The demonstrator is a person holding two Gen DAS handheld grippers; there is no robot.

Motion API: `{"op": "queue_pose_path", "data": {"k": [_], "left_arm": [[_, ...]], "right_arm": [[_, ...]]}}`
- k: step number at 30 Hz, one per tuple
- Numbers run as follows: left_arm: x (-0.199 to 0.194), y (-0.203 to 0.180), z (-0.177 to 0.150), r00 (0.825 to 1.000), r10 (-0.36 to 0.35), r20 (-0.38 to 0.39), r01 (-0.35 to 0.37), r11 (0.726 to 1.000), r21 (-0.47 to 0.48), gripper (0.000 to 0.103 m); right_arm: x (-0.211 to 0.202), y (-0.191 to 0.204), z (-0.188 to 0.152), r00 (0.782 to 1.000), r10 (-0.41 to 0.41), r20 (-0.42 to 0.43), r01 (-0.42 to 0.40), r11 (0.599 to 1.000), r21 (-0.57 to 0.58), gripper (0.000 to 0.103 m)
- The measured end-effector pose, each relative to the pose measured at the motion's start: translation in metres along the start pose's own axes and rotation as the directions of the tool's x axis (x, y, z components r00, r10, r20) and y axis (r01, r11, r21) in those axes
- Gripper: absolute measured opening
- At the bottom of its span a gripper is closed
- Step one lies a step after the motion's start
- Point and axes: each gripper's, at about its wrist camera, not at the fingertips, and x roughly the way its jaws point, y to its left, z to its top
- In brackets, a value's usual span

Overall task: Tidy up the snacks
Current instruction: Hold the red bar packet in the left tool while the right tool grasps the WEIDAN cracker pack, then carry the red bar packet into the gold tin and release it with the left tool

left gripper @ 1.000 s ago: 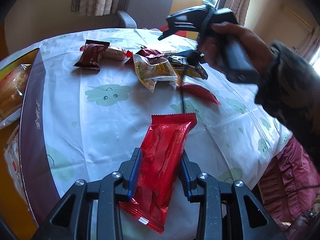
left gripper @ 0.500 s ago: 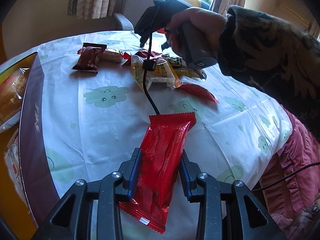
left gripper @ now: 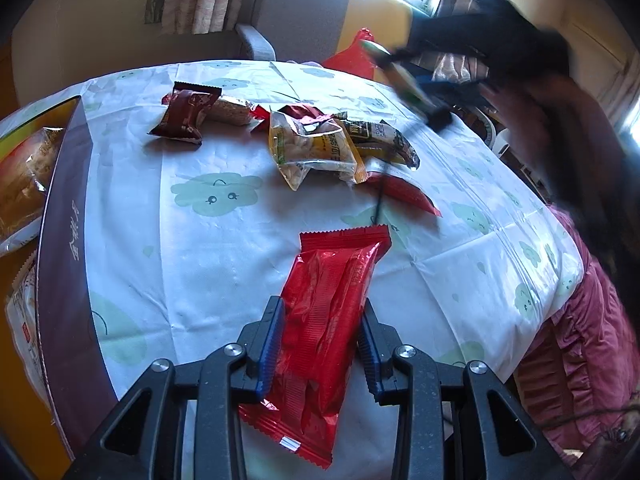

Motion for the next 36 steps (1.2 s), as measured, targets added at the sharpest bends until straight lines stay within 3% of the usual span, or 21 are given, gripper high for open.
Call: {"op": "queue_pose_path", "data": {"k": [4,5,11,13,20,24,27,31,36], "left_arm": [[-0.004,0.004,0.006,1.000,-0.010,0.011,0.011,0.999,-0.042,0.032],[-0.006,0.004,0.007,1.000,-0.011,0.019,0.012,0.999,-0.047,0.028],[-0.018,0.004,0.010,0.999,-0.005,0.039,0.007,0.998,-0.060,0.016],[-0.021,0.001,0.010,0.999,-0.005,0.040,0.007,0.999,-0.051,0.015],[-0.044,0.000,0.013,0.996,-0.025,0.088,0.032,0.996,-0.079,0.015],[-0.078,0.015,0.021,0.987,-0.013,0.160,0.034,0.991,-0.130,0.015],[-0.109,0.043,0.029,0.974,0.030,0.226,0.015,0.980,-0.197,0.015],[-0.143,0.097,0.037,0.949,0.178,0.261,-0.094,0.948,-0.304,0.015],[-0.148,0.160,0.043,0.923,0.330,0.198,-0.227,0.883,-0.412,0.015]], "right_arm": [[-0.029,-0.025,-0.049,0.996,-0.089,-0.006,0.089,0.994,-0.057,0.047],[-0.033,-0.031,-0.061,0.993,-0.119,-0.009,0.118,0.991,-0.062,0.047],[-0.027,-0.066,-0.114,0.967,-0.250,-0.056,0.247,0.967,-0.057,0.047],[-0.022,-0.073,-0.126,0.964,-0.257,-0.069,0.254,0.966,-0.054,0.047],[-0.021,-0.071,-0.130,0.963,-0.268,-0.028,0.266,0.962,-0.064,0.047],[-0.021,-0.070,-0.129,0.963,-0.268,-0.033,0.264,0.961,-0.086,0.047],[-0.022,-0.070,-0.129,0.964,-0.263,-0.032,0.259,0.962,-0.084,0.047],[-0.023,-0.069,-0.131,0.963,-0.266,-0.030,0.263,0.961,-0.087,0.047],[-0.023,-0.068,-0.131,0.960,-0.278,-0.026,0.275,0.957,-0.094,0.047]]}}
